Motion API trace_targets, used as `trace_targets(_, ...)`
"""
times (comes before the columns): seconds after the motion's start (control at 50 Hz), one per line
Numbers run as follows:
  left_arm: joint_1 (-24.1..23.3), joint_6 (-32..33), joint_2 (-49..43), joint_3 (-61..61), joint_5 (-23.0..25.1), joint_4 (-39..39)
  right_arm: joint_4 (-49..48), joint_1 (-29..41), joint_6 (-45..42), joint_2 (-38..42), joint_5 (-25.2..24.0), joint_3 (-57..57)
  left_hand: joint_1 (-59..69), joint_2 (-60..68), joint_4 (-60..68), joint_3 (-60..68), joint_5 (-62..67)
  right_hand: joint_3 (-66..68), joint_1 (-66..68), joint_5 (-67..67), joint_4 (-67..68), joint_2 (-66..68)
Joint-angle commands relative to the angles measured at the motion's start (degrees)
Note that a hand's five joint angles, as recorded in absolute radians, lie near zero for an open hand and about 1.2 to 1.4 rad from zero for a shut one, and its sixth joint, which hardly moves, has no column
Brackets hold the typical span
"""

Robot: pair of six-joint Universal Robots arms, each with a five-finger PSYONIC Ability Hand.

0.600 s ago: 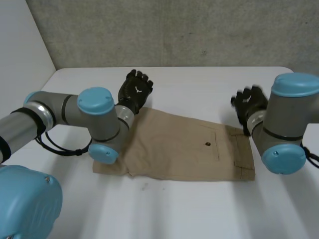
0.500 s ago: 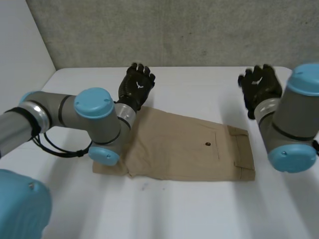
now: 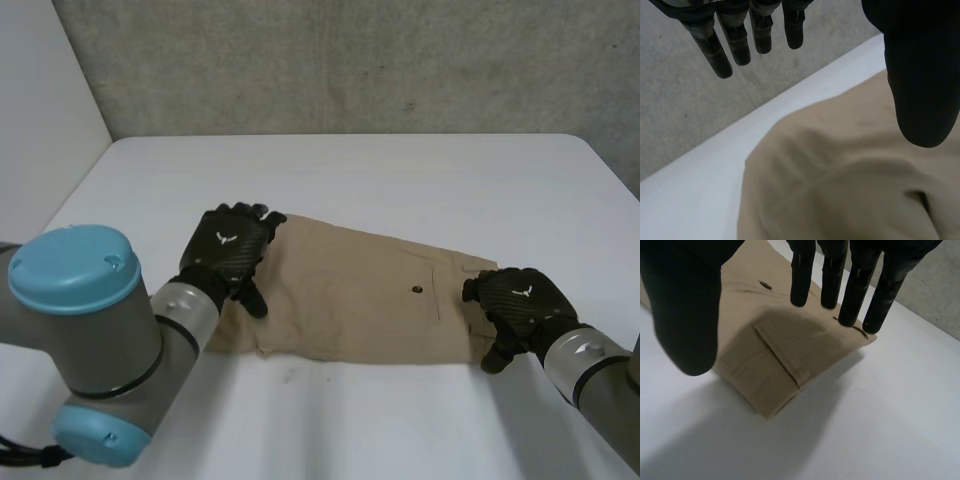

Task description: Fold the shorts.

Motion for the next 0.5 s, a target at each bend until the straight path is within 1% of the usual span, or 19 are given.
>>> trace_targets(0.02, 1.84, -0.11, 0.26, -2.35, -0.15, 0.02, -6.5, -0.99, -0.77, 5.91, -0.07, -0.59, -0.72, -1.06, -1.33, -1.63, -2.35, 26.35, 29.74, 27.03, 26.44, 27.09)
trace_targets(0.06, 2.37, -0.19, 0.26, -2.62, -0.15, 0.02, -6.76, -0.99, -0.95, 7.67, 0.72, -1.73, -0.72, -1.06, -1.33, -1.63, -2.35, 55.96, 59.35, 56.64, 56.05, 56.7)
trace_targets(0.1, 2.55, -0.19, 0.17, -2.7, -0.15, 0.02, -6.67, -1.17, -0.86, 8.2, 0.89, -2.43, -0.89, -1.23, -1.49, -1.8, -2.52, 56.1, 59.49, 56.77, 56.19, 56.84)
trace_targets(0.2, 2.99, -0.19, 0.43, -3.06, -0.15, -0.07, -6.15, -4.24, -1.56, 7.59, 1.25, -2.97, -1.06, -1.4, -1.66, -1.97, -2.69, 56.1, 59.49, 56.77, 56.19, 56.84)
trace_targets(0.3, 3.34, -0.11, 1.93, -3.49, -0.15, -0.25, -4.57, -8.19, -4.63, 2.5, 1.25, -3.75, -1.06, -1.4, -1.66, -1.97, -2.69, 56.1, 59.49, 56.77, 56.19, 56.84)
trace_targets(0.34, 3.86, -0.11, 2.98, -4.02, -0.15, -0.25, -2.12, -10.73, -7.78, 1.09, 1.07, -4.8, -1.11, -1.44, -1.71, -2.02, -2.73, 56.1, 59.49, 56.77, 56.19, 56.84)
trace_targets(0.42, 4.75, -0.11, 4.91, -5.16, -0.15, -0.25, 2.89, -12.41, -12.36, 0.65, 0.81, -7.79, -1.11, -1.44, -1.71, -2.02, -2.73, 56.1, 59.49, 56.77, 56.19, 56.84)
trace_targets(0.5, 5.54, -0.19, 6.23, -6.22, 0.02, -0.25, 5.8, -11.63, -13.61, 0.38, 0.63, -11.65, -1.11, -1.44, -1.71, -2.02, -2.73, 56.1, 59.49, 56.77, 56.19, 56.84)
